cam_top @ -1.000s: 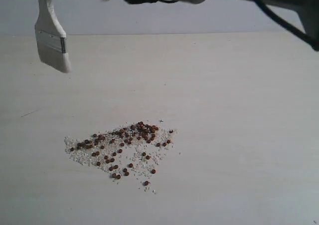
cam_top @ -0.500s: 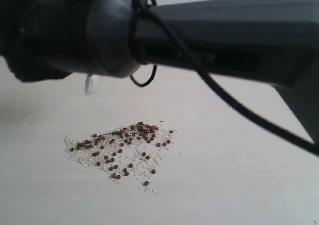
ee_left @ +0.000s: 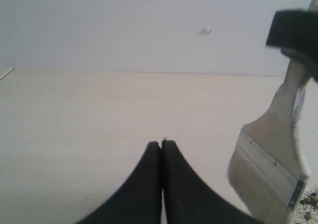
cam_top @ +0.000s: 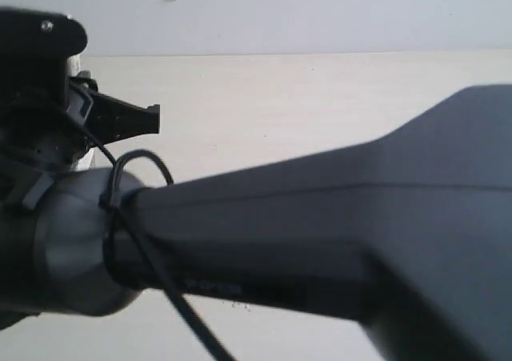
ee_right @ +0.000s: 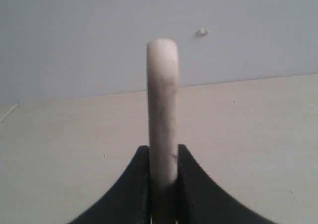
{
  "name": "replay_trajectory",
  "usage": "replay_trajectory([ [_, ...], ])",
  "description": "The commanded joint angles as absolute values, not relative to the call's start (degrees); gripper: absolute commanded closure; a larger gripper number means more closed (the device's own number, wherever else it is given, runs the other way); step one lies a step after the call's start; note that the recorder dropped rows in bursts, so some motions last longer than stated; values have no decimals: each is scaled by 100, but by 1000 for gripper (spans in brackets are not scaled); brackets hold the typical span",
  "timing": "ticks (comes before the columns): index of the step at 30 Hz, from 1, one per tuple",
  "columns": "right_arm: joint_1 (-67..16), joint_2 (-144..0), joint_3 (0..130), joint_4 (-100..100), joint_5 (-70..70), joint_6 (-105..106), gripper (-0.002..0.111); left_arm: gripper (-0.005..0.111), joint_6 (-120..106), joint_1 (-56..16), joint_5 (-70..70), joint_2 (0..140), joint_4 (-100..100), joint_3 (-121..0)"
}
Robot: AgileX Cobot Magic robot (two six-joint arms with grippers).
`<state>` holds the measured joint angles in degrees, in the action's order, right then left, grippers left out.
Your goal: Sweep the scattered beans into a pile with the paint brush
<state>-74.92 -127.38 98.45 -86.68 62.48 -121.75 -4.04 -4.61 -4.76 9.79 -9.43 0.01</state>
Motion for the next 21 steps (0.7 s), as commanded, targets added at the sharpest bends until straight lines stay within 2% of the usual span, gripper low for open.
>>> replay_trajectory([
  [1, -7556, -13082, 9842, -9057, 6302, -12204, 108, 107, -415, -453, -475, 931, -990, 0],
  [21, -7581, -13964, 10621, -9013, 6520, -12204, 108, 107, -415, -453, -475, 931, -990, 0],
])
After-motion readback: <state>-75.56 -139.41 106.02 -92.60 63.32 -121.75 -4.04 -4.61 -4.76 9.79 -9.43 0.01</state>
